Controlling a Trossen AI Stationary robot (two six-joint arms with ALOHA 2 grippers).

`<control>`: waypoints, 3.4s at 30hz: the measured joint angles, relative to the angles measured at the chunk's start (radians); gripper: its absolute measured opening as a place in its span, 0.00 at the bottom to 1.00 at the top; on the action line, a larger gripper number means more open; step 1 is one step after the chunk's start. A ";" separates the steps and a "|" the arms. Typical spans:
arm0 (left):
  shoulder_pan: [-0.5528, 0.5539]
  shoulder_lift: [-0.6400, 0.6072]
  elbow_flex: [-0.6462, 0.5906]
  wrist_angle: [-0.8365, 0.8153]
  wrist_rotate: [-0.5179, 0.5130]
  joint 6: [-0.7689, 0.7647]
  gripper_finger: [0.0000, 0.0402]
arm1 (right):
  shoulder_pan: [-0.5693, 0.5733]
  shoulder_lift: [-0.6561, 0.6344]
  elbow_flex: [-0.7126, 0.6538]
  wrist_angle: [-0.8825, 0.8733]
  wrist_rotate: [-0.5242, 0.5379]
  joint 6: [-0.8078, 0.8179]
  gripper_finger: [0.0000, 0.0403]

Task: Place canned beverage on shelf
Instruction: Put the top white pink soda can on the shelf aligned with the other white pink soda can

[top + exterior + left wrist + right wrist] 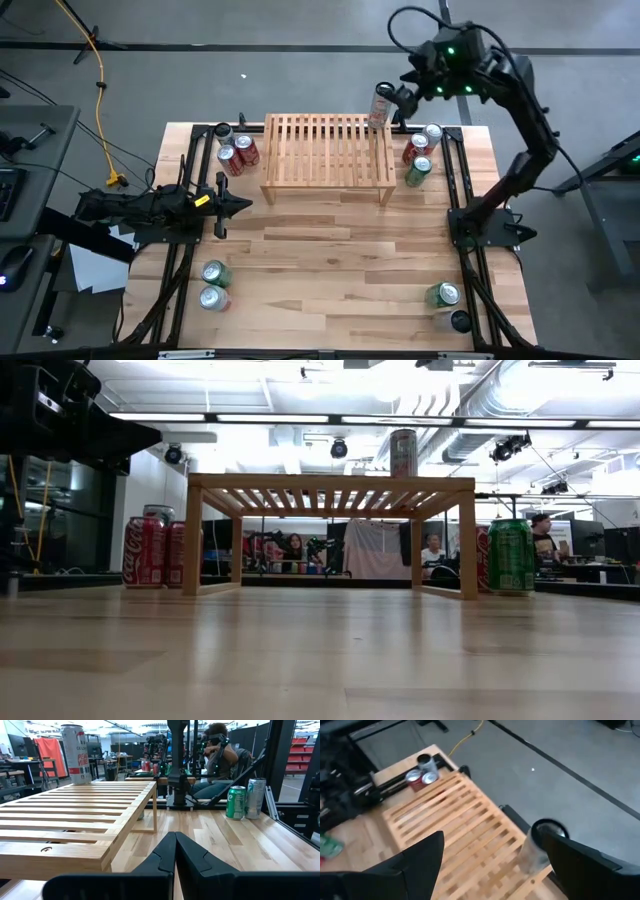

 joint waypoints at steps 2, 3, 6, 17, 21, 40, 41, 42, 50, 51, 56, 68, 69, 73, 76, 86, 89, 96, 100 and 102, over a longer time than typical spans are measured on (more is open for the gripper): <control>0.000 0.000 0.000 0.000 0.000 0.000 0.00 | 0.030 -0.028 -0.024 -0.026 0.026 0.000 0.82; 0.000 0.000 0.000 0.000 0.000 0.000 0.00 | 0.043 -0.046 -0.046 -0.031 0.042 0.005 0.82; 0.000 0.000 0.000 0.000 0.000 0.000 0.00 | 0.082 -0.124 -0.160 -0.026 0.080 0.036 0.82; 0.000 0.000 0.000 0.000 0.000 0.000 0.00 | 0.234 -0.537 -0.903 0.446 0.037 0.274 0.82; 0.000 0.000 0.000 0.003 0.000 0.000 0.00 | 0.301 -0.623 -1.125 0.729 0.005 0.342 0.82; -0.002 0.000 0.003 0.550 -0.172 -0.497 0.00 | 0.423 -0.614 -1.386 1.172 -0.010 0.199 0.82; -0.002 0.000 0.011 0.547 -0.207 -0.519 0.00 | 0.423 -0.614 -1.386 1.173 -0.010 0.207 0.82; -0.002 0.005 0.024 0.529 -0.236 -0.542 0.01 | 0.423 -0.614 -1.386 1.172 -0.010 0.218 0.82; 0.000 0.234 0.266 0.332 -0.378 -0.522 0.25 | 0.423 -0.614 -1.386 1.172 -0.009 0.220 0.82; 0.004 0.275 0.312 0.301 -0.400 -0.499 0.30 | 0.423 -0.614 -1.386 1.172 -0.009 0.220 0.82; 0.052 0.468 0.567 0.038 -0.528 -0.406 0.54 | 0.423 -0.614 -1.386 1.171 -0.002 0.220 0.82; 0.446 0.805 0.892 -0.652 -0.490 -0.507 0.85 | 0.423 -0.614 -1.385 1.170 -0.002 0.220 0.82; 0.493 0.821 0.895 -0.669 -0.474 -0.524 0.86 | 0.423 -0.614 -1.385 1.170 -0.002 0.220 0.82; 0.666 0.876 0.896 -0.727 -0.401 -0.622 0.86 | 0.423 -0.614 -1.385 1.169 -0.002 0.220 0.82; 0.764 0.924 0.896 -0.802 -0.390 -0.683 0.86 | 0.423 -0.614 -1.385 1.169 -0.002 0.220 0.82; 0.902 1.079 0.895 -0.780 -0.395 -0.712 0.86 | 0.423 -0.614 -1.385 1.146 -0.002 0.219 0.82; 0.909 1.108 0.895 -0.781 -0.431 -0.748 0.86 | 0.423 -0.614 -1.385 1.130 -0.001 0.220 0.82; 0.910 1.161 0.895 -0.780 -0.425 -0.841 0.86 | 0.423 -0.614 -1.385 1.124 -0.002 0.218 0.82; 0.910 1.216 0.895 -0.780 -0.425 -0.868 0.86 | 0.423 -0.614 -1.385 1.123 -0.002 0.218 0.82; 0.910 1.244 0.895 -0.780 -0.429 -0.889 0.86 | 0.423 -0.613 -1.385 1.124 -0.001 0.218 0.82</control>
